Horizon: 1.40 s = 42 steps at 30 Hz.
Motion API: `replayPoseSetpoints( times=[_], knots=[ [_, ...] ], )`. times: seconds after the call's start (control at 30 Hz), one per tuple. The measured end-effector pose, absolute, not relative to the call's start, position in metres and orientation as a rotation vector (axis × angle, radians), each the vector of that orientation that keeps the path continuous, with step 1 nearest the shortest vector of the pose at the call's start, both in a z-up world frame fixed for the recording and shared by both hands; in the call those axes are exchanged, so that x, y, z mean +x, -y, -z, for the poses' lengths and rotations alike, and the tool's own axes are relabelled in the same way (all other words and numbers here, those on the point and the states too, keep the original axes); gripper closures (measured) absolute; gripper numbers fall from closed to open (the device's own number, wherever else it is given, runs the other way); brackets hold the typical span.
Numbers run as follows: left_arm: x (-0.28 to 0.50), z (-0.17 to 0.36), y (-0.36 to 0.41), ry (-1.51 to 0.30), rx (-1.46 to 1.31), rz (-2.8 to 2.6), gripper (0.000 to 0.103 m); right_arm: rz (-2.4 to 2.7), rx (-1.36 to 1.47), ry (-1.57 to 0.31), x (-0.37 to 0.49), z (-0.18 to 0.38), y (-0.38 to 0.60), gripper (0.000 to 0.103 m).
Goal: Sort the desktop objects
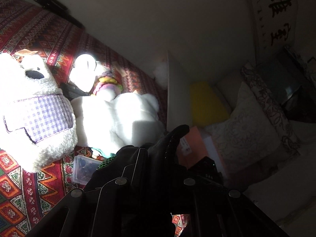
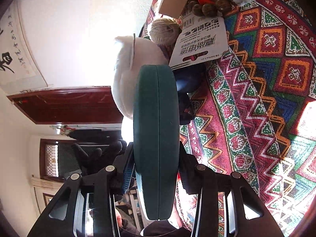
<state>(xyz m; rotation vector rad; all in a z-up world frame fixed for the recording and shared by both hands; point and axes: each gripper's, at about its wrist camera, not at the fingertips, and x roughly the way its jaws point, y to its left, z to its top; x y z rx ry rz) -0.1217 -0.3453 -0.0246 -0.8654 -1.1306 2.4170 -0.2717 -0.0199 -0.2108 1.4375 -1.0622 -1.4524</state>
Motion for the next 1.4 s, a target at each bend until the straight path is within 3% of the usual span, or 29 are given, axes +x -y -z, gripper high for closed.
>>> replayPoseSetpoints(
  times=[0.33, 0.63, 1.07, 1.17, 1.4],
  knots=[
    [-0.117, -0.002, 0.324, 1.11, -0.773, -2.369, 0.092, 1.449, 1.381, 1.063, -0.281, 0.197, 0.034, 0.061],
    [-0.135, -0.025, 0.273, 1.123, -0.726, -2.307, 0.092, 1.493, 1.195, 1.207, -0.281, 0.138, -0.052, 0.061],
    [-0.246, -0.058, 0.081, 0.972, -0.767, -2.07, 0.092, 1.755, 0.83, 1.448, -0.292, 0.062, -0.254, 0.061],
    [-0.28, -0.058, 0.034, 0.94, -0.79, -2.019, 0.092, 1.989, 0.779, 1.428, -0.295, 0.048, -0.298, 0.061],
    [-0.353, -0.04, -0.071, 0.835, -0.886, -1.956, 0.092, 2.365, 0.967, 1.236, -0.32, 0.043, -0.337, 0.061]
  ],
)
